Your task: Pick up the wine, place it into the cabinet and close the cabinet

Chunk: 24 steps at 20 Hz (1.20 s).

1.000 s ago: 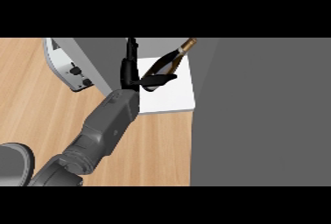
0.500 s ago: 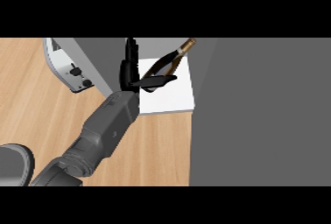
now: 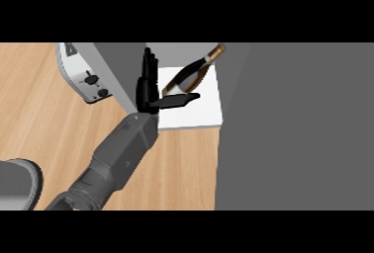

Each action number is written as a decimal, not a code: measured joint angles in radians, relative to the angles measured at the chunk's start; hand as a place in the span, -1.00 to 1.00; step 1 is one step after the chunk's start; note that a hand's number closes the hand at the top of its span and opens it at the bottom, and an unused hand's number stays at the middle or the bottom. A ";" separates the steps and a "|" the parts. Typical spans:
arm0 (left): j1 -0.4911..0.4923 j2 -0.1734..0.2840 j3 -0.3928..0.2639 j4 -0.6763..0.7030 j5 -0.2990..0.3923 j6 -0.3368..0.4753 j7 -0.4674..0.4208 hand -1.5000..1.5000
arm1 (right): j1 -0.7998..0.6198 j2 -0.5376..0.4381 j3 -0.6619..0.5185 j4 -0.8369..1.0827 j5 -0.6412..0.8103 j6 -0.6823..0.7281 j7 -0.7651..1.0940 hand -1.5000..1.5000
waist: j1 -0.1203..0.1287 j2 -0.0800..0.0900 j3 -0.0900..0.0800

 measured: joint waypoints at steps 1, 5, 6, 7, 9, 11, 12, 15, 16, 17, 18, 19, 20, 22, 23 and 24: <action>0.024 0.000 -0.033 -0.036 0.021 0.013 0.009 -1.00 | 0.007 0.000 -0.004 0.001 0.000 0.002 -0.008 -1.00 | 0.004 -0.001 0.000; 0.127 0.000 -0.184 -0.190 0.102 0.100 0.018 -1.00 | 0.003 -0.002 -0.015 0.000 0.001 -0.003 -0.012 -1.00 | 0.013 -0.003 0.000; 0.153 0.000 -0.220 -0.231 0.116 0.122 0.019 -1.00 | 0.004 -0.006 -0.022 -0.001 0.001 -0.004 -0.011 -1.00 | 0.017 -0.003 0.000; 0.184 0.000 -0.259 -0.278 0.129 0.148 0.019 -1.00 | 0.010 -0.005 -0.025 0.001 0.002 -0.002 -0.019 -1.00 | 0.022 -0.003 0.000; 0.221 0.000 -0.322 -0.364 0.148 0.214 0.033 -1.00 | 0.013 -0.010 -0.032 -0.001 0.002 -0.004 -0.015 -1.00 | 0.030 -0.004 0.001; 0.257 0.000 -0.367 -0.425 0.158 0.253 0.030 -1.00 | 0.032 -0.011 -0.025 -0.007 0.004 -0.004 -0.015 -1.00 | 0.034 -0.004 0.001; 0.278 0.002 -0.375 -0.451 0.144 0.263 0.034 -1.00 | 0.039 -0.009 -0.016 -0.011 0.006 -0.010 -0.011 -1.00 | 0.039 -0.005 0.001; 0.345 0.002 -0.434 -0.574 0.118 0.330 0.056 -1.00 | 0.041 -0.015 -0.026 -0.011 0.010 -0.013 -0.015 -1.00 | 0.049 -0.006 0.001; 0.361 0.002 -0.454 -0.607 0.116 0.354 0.058 -1.00 | 0.039 -0.014 -0.016 -0.012 0.012 -0.018 -0.011 -1.00 | 0.050 -0.006 0.001; 0.377 0.002 -0.466 -0.634 0.109 0.366 0.060 -1.00 | 0.035 -0.022 -0.028 -0.014 0.013 -0.020 -0.004 -1.00 | 0.050 -0.006 0.001; 0.399 0.002 -0.485 -0.670 0.102 0.384 0.064 -1.00 | 0.051 -0.027 -0.042 -0.015 0.012 -0.008 -0.019 -1.00 | 0.051 -0.006 0.001; 0.428 0.006 -0.498 -0.713 0.088 0.397 0.071 -1.00 | 0.060 -0.028 -0.047 -0.014 0.012 -0.003 -0.030 -1.00 | 0.053 -0.007 0.001; 0.450 0.007 -0.508 -0.746 0.071 0.403 0.075 -1.00 | 0.056 -0.028 -0.051 -0.012 0.012 -0.002 -0.033 -1.00 | 0.055 -0.006 0.001; 0.489 0.017 -0.527 -0.825 0.047 0.423 0.097 -1.00 | 0.050 -0.023 -0.038 -0.013 0.016 -0.016 -0.022 -1.00 | 0.057 -0.007 0.001; 0.521 0.026 -0.538 -0.867 0.034 0.428 0.097 -1.00 | 0.052 -0.024 -0.042 -0.014 0.017 -0.014 -0.023 -1.00 | 0.059 -0.007 0.001; 0.541 0.028 -0.539 -0.897 0.022 0.435 0.103 -1.00 | 0.052 -0.022 -0.037 -0.014 0.018 -0.017 -0.022 -1.00 | 0.059 -0.007 0.001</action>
